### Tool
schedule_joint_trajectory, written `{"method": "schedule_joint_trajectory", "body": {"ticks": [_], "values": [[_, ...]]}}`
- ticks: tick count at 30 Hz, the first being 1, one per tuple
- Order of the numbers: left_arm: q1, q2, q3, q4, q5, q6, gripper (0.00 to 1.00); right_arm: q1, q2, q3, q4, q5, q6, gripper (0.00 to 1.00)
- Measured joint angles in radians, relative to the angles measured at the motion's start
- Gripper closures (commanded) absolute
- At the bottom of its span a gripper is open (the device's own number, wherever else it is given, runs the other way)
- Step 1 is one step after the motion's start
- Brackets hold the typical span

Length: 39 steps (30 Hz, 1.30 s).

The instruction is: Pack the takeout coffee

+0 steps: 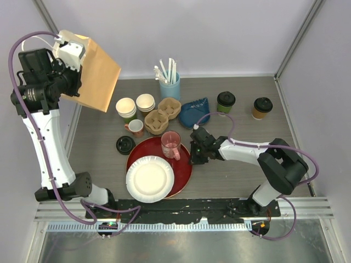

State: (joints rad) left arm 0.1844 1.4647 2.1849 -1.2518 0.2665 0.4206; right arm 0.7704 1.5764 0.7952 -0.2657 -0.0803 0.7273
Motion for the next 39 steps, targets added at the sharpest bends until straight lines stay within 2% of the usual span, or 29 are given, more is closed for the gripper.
{"method": "schedule_joint_trajectory", "body": {"ticks": [4,11,15,26,39], "values": [[0.000,0.005,0.005,0.001,0.005,0.001,1.00,0.017,0.019,0.015,0.027,0.036,0.040,0.99],[0.000,0.011,0.007,0.001,0.005,0.002,1.00,0.069,0.161,0.170,0.041,0.076,0.047,0.99],[0.000,0.014,0.008,0.001,0.005,0.004,1.00,0.098,0.192,0.205,0.055,0.090,0.051,0.99],[0.000,0.021,0.008,0.001,0.005,0.006,1.00,0.180,0.333,0.394,0.025,0.122,0.028,0.99],[0.000,0.022,0.008,0.001,0.005,0.006,1.00,0.219,0.493,0.606,0.037,0.138,-0.013,0.99]]}}
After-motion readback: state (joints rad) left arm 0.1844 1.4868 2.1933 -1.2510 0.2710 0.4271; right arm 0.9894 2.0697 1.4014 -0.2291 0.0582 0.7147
